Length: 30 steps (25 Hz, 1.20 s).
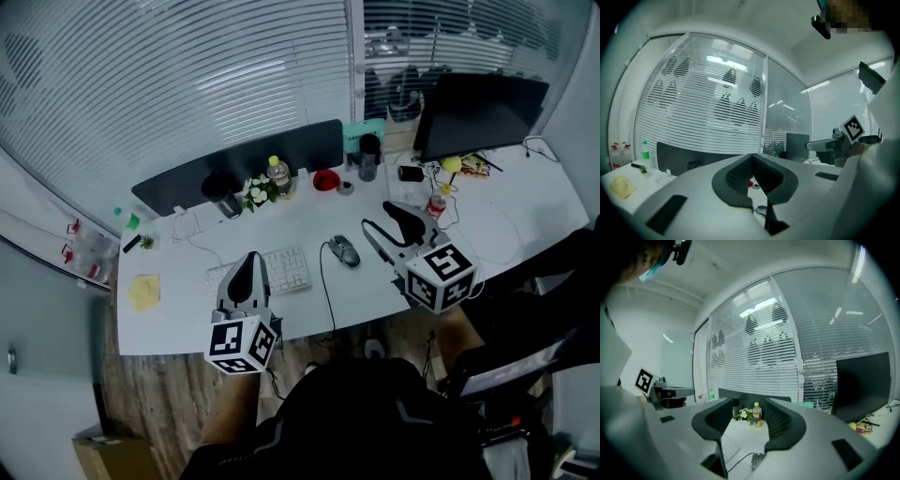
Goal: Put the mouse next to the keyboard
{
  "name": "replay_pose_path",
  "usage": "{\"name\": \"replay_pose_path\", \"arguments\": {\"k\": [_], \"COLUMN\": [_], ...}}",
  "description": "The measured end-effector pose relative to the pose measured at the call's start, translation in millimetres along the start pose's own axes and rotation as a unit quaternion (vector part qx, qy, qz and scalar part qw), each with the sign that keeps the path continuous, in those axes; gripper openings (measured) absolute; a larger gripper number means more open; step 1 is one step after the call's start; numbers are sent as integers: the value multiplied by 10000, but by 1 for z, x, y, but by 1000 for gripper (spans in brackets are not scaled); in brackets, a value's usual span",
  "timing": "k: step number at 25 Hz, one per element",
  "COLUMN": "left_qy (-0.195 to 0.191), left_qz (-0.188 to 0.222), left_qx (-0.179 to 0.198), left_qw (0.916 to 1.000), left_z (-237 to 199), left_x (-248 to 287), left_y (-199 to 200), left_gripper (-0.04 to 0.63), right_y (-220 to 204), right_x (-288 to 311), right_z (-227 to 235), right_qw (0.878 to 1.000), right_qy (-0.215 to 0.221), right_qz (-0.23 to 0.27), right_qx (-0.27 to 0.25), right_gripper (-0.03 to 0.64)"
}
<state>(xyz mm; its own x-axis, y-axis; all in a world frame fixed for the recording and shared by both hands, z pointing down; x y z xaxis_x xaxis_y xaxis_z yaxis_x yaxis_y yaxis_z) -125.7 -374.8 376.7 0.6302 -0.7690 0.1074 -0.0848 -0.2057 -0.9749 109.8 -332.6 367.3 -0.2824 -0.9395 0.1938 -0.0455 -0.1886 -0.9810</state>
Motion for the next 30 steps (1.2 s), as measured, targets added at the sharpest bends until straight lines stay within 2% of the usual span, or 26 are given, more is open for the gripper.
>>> {"name": "replay_pose_path", "arguments": {"k": [7, 11, 14, 24, 30], "left_qy": [38, 99, 147, 421, 511], "left_qz": [67, 87, 88, 135, 154], "left_qx": [133, 123, 102, 295, 253], "left_qw": [9999, 9998, 9998, 9986, 9983], "left_z": [8, 12, 12, 11, 10], "left_x": [-5, -11, -15, -24, -29], "left_y": [17, 21, 22, 21, 21], "left_gripper": [29, 29, 29, 29, 29], "right_y": [20, 26, 28, 25, 29], "right_x": [-15, -25, -29, -33, -32], "right_z": [-8, -8, -8, -5, -7], "right_qw": [9997, 9996, 9995, 9993, 9993], "right_qy": [154, 82, 9, -182, -94], "right_qz": [173, 285, 324, 218, 244], "right_qx": [-39, 30, 43, -242, -283], "right_gripper": [173, 89, 2, -2, -2]}}
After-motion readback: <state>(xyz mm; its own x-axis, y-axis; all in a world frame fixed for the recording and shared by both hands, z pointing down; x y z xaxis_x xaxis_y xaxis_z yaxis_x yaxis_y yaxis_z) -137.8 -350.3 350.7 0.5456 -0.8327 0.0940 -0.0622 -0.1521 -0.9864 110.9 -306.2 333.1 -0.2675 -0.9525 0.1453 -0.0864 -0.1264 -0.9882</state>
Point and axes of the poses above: the fingertips, and each gripper's own axes: x forward along the fingers, z to its right, y out of its top, the point moved 2 cm from there along -x, backward along the fingers, and after that the axes turned 4 degrees about -x, right-handed, at the moved point
